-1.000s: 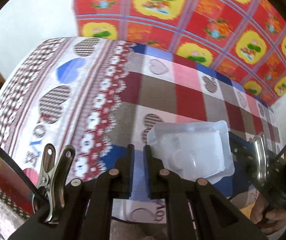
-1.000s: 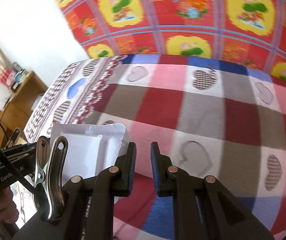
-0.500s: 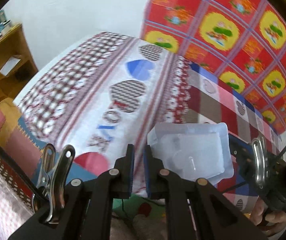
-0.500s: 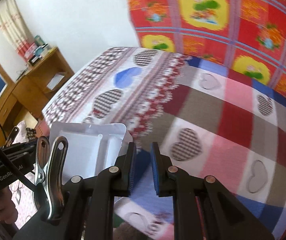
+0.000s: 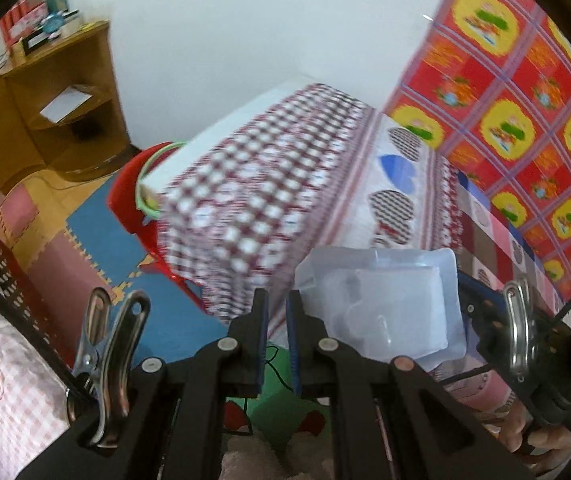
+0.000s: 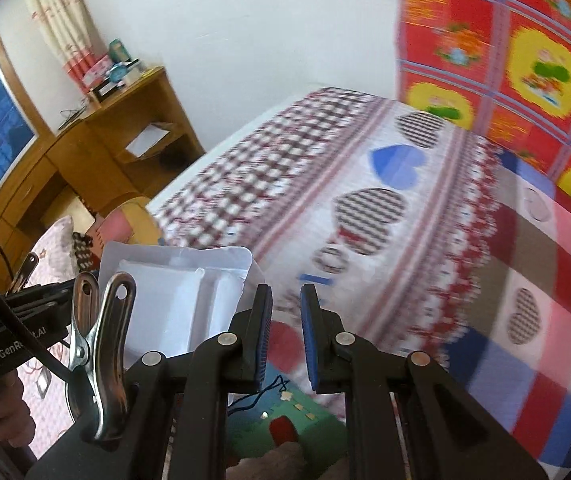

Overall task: Collect trash
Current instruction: 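Carry the clear plastic container with the left gripper over the red bucket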

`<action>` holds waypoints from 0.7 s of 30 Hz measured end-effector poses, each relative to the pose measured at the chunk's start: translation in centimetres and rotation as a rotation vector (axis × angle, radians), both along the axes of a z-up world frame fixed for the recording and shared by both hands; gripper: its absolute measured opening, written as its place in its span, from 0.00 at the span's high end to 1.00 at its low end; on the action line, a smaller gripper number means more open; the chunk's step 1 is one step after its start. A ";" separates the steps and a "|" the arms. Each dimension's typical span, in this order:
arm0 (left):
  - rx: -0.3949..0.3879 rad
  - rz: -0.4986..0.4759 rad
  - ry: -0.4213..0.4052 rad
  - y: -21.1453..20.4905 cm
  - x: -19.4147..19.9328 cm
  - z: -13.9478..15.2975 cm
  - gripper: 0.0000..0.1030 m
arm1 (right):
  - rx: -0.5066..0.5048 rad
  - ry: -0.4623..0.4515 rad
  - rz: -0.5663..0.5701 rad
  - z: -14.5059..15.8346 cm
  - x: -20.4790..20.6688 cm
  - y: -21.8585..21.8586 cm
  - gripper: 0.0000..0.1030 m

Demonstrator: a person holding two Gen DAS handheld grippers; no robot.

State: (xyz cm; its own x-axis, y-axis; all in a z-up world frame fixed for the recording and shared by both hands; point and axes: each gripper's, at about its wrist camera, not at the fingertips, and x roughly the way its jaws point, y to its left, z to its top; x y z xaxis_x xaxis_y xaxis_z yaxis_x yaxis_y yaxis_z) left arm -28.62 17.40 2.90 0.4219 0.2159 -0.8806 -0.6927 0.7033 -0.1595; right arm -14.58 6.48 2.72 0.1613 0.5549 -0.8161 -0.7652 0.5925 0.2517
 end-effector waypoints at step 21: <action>0.006 0.250 -0.007 11.3 -10.3 1.1 0.93 | 0.018 -0.042 0.228 1.3 -5.5 14.6 0.83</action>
